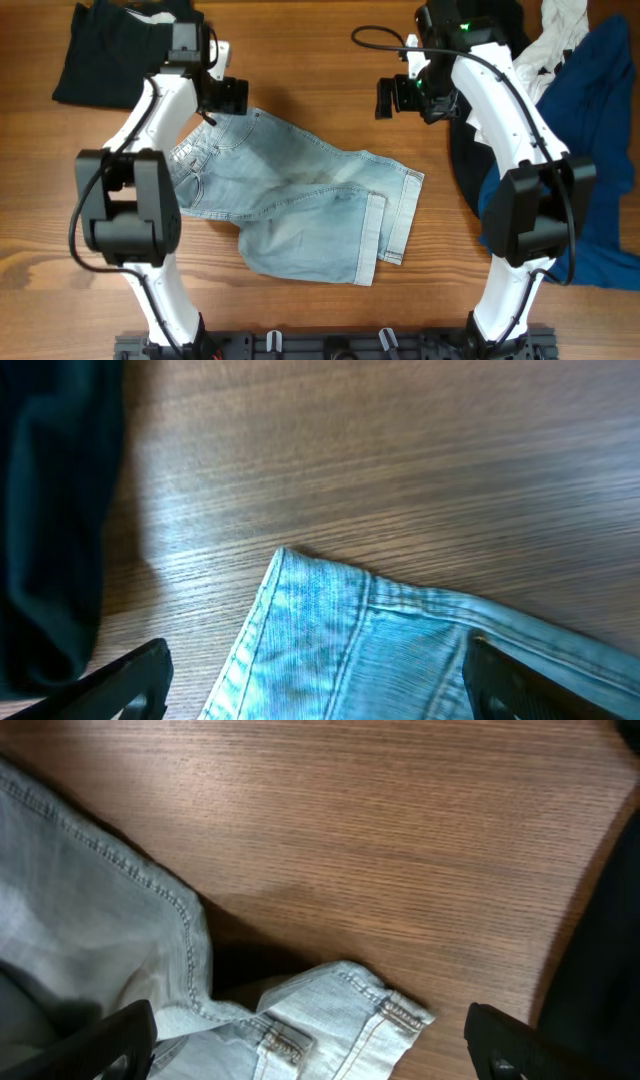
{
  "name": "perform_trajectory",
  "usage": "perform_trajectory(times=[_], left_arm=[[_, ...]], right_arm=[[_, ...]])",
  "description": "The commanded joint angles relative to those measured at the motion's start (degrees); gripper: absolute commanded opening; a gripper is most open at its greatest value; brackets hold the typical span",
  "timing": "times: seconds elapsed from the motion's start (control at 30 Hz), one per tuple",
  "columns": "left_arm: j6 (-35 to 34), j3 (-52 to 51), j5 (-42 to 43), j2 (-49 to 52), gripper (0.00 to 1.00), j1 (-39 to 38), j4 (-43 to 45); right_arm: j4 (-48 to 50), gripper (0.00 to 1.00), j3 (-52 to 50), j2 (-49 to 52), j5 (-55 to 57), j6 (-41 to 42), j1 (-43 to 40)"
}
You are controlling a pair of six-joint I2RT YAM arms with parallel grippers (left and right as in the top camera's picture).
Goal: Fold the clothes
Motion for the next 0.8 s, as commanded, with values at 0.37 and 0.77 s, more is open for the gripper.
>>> perform_trajectory(times=[0.37,0.77], left_arm=[[1.7,1.1,-2.5,6.5,0.72,-1.8,1.1],[-5.3,2.0,-2.8,6.1,0.04,-2.0,2.8]], right_arm=[[2.1,0.97,-0.4,-1.3,0.4,1.0,0.0],[0.7,0.89,-0.4,-1.3,-2.9,-4.3,0.4]])
